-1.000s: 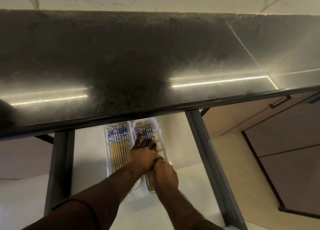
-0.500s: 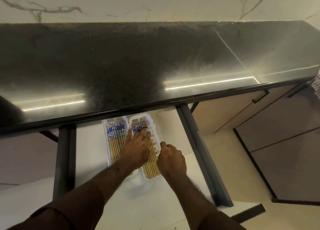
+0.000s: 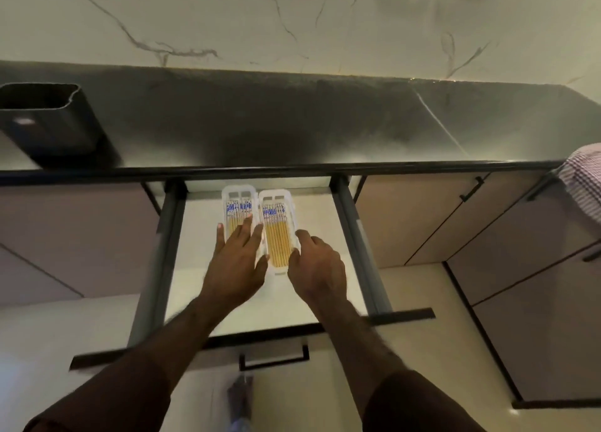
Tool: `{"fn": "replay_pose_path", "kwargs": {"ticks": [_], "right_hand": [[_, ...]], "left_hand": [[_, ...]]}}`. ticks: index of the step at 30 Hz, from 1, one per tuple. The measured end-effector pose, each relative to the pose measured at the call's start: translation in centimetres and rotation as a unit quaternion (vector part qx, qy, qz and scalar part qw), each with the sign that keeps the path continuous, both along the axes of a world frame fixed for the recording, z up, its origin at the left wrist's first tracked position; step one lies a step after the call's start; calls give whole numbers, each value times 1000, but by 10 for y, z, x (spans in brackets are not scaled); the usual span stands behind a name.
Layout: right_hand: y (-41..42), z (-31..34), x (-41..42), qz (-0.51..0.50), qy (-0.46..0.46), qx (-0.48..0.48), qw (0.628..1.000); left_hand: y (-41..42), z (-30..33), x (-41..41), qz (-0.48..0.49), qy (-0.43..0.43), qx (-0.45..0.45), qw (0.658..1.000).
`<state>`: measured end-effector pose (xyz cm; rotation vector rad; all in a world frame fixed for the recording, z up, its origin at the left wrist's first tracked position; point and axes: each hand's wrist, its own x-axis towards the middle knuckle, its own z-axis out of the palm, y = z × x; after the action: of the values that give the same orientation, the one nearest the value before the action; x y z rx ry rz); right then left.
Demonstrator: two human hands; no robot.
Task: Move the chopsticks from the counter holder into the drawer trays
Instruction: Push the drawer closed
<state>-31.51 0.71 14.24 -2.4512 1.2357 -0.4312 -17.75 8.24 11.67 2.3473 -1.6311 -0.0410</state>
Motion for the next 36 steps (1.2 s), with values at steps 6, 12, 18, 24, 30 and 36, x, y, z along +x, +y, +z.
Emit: {"fn": "replay_pose_path", "kwargs": {"ticks": [6,12,18,24,30,36], "right_hand": [[74,2,-41,26,-61,-62,996],[127,-32,-56,58,-53,-69,994],[150,-74,-54,67,42,-5,997],[147,-125,-44,58,139,71,986],[143,-146,-41,32,207,94,973],[131,-143,-33,31,229,102,968]], "left_hand": [[107,-6,-41,69,31,-52,996],[172,-32,-62,115,61,-10,991],[193,-68,-60,117,42,18,992],[200,-109,-48,110,13,0,994],[205,-136,-40,93,-2,-11,996],[189,-131,-25,85,-29,-19,996]]}}
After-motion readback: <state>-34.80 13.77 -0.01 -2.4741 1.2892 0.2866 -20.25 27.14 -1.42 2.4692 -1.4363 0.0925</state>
